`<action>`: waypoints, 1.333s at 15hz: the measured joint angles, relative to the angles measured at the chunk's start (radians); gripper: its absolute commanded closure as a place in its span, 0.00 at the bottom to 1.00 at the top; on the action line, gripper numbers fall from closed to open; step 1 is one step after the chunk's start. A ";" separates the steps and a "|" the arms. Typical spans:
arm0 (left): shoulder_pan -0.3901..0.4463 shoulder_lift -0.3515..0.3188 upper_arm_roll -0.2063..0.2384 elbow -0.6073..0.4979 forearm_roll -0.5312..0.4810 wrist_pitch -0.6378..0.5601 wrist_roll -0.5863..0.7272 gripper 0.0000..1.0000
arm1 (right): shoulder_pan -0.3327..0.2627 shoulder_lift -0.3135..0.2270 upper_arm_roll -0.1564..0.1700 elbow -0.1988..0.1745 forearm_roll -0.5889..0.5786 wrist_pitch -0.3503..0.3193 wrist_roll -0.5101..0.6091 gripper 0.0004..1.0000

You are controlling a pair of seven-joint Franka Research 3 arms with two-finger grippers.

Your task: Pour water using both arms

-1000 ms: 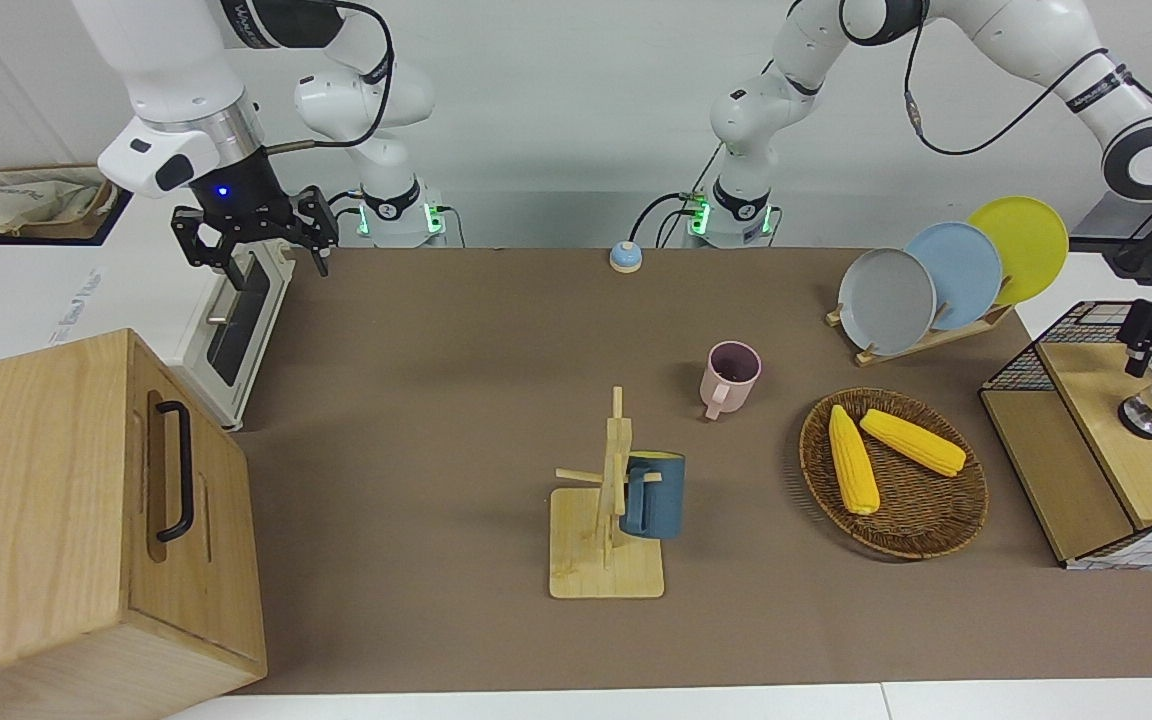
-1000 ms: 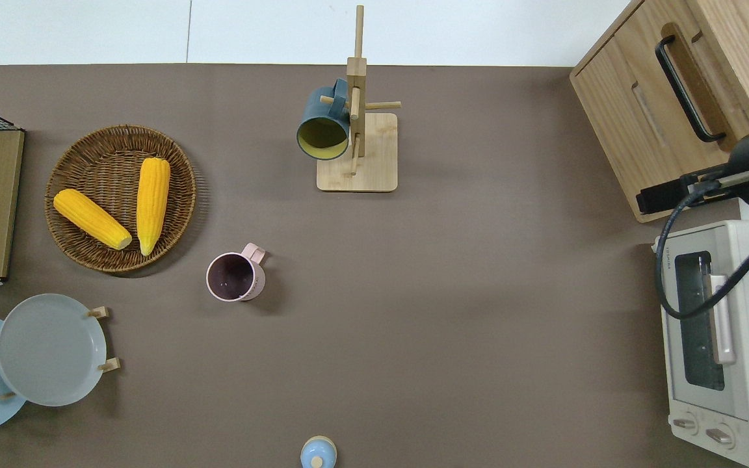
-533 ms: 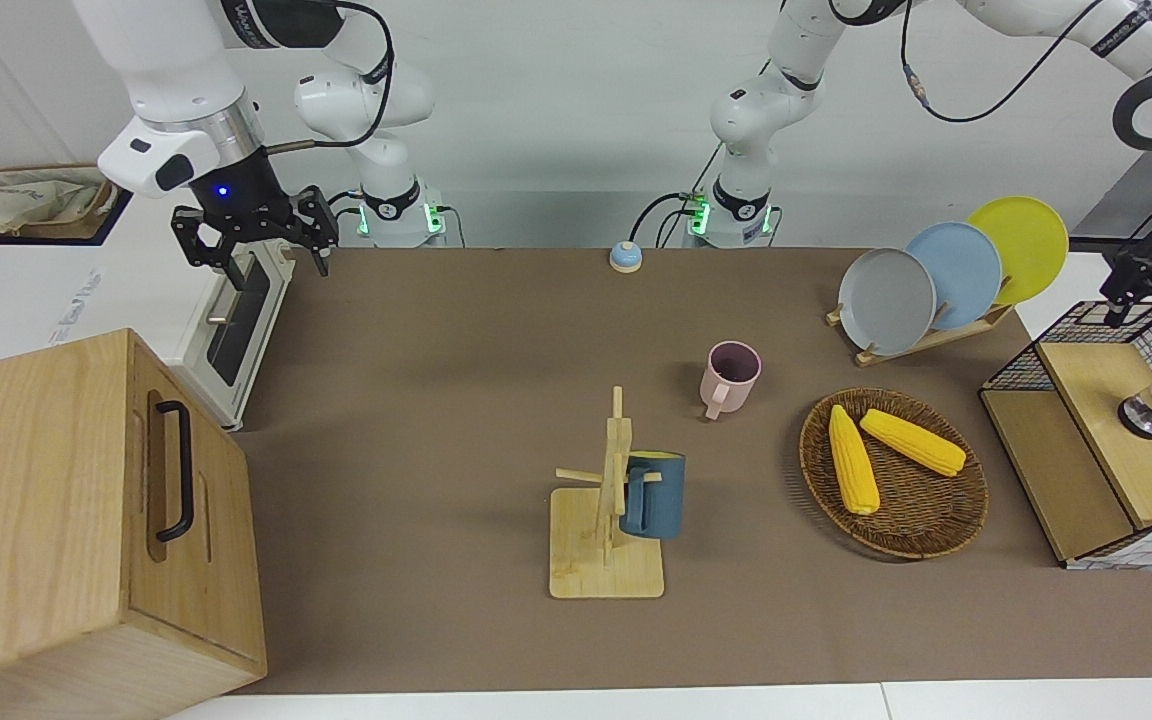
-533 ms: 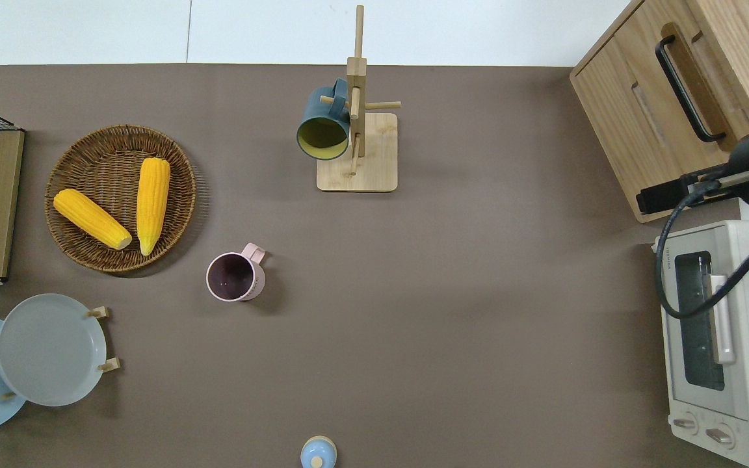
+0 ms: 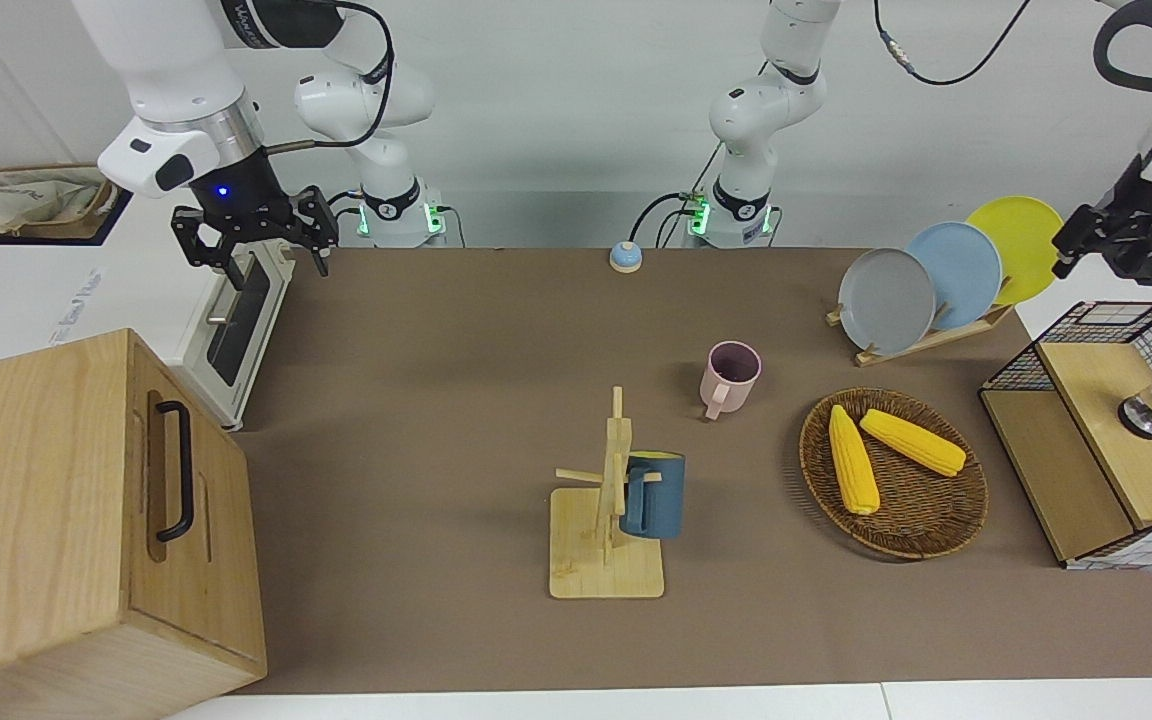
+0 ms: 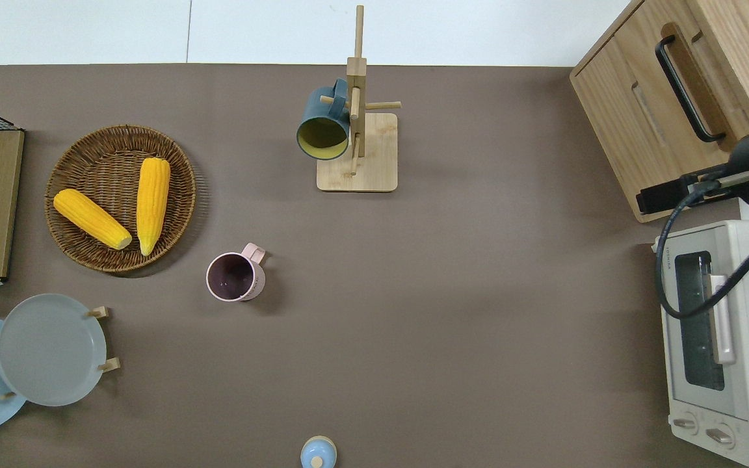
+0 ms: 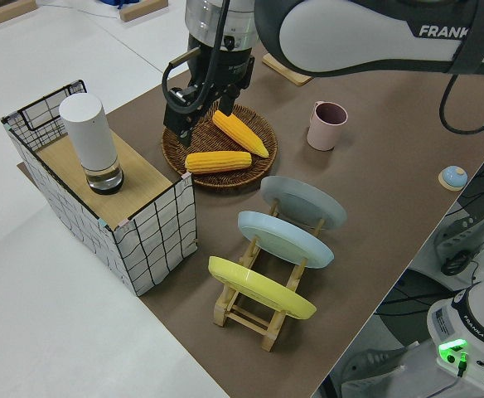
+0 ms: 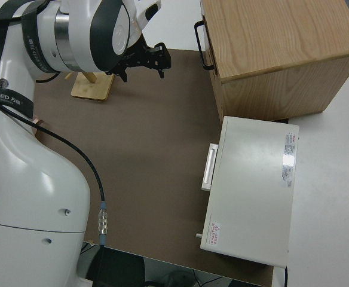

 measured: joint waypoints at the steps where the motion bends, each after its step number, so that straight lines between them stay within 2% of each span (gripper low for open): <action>1: -0.010 -0.008 -0.004 0.000 0.004 -0.019 -0.020 0.00 | 0.000 0.000 0.000 0.000 0.000 0.000 0.000 0.01; 5: -0.015 -0.023 -0.024 0.000 0.005 -0.083 -0.065 0.00 | 0.000 0.000 0.000 0.000 0.000 0.000 0.000 0.01; 10: -0.031 -0.030 -0.136 -0.001 0.005 -0.129 -0.202 0.00 | 0.000 0.000 0.000 0.000 0.000 0.000 0.000 0.01; 16: -0.037 -0.034 -0.242 -0.001 0.005 -0.140 -0.287 0.00 | 0.000 0.000 0.000 0.000 0.000 0.000 0.000 0.01; 20: -0.038 -0.034 -0.281 -0.004 0.000 -0.141 -0.299 0.00 | 0.000 0.000 0.000 0.000 0.000 0.000 0.000 0.01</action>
